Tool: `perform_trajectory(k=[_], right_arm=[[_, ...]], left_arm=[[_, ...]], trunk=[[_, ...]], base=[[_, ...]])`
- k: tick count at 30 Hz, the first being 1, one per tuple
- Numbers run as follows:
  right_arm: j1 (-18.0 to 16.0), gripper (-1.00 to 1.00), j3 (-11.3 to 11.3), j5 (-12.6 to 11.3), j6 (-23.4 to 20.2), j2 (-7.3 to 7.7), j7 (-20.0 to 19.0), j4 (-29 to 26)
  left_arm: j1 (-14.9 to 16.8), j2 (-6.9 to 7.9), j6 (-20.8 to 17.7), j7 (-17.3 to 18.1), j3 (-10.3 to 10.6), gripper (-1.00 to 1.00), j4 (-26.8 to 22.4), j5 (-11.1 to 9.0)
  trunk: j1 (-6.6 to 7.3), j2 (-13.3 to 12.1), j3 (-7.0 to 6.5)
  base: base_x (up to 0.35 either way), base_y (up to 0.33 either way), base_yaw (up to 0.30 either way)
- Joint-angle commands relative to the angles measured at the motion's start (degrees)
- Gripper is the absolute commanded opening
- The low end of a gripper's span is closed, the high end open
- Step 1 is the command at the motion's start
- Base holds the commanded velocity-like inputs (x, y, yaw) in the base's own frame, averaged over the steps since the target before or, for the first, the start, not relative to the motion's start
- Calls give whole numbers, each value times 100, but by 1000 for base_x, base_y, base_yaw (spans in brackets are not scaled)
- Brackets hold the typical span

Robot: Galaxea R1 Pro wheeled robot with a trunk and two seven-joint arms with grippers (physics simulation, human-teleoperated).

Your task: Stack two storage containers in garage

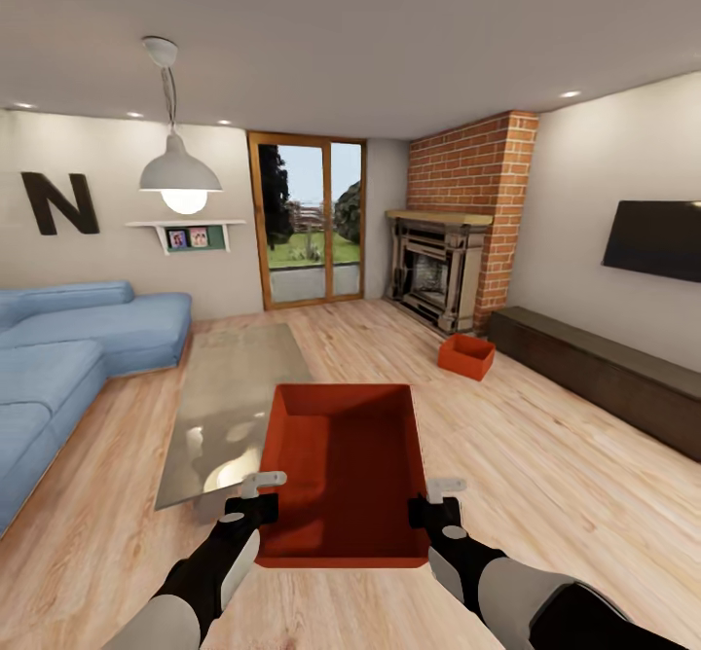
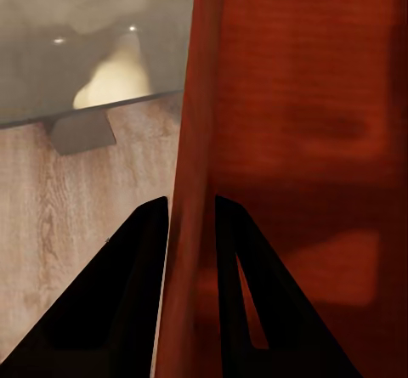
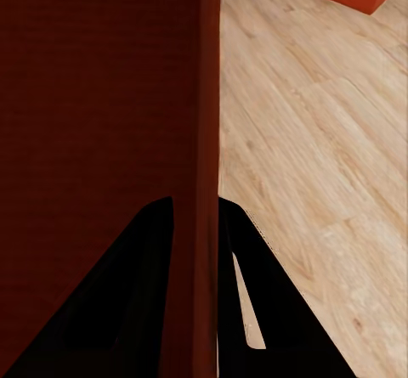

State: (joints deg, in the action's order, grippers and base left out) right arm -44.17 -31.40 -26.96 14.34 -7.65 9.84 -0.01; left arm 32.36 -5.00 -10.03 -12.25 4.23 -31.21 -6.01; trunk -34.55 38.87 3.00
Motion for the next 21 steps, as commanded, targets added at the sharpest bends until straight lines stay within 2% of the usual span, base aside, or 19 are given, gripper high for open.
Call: perform_trajectory(k=[1, 21], right_arm=[[-4, -100, 120, -72, 25, 27, 18, 1], [-4, -100, 123, -72, 25, 27, 18, 1]], left_arm=[[7, 43, -42, -93, -186, -100, -17, 29], [7, 43, -43, -95, -186, -100, -19, 30]], trunk=[[-2, 9, 8], [-2, 9, -38]], base=[[0, 0, 278], [0, 0, 278]])
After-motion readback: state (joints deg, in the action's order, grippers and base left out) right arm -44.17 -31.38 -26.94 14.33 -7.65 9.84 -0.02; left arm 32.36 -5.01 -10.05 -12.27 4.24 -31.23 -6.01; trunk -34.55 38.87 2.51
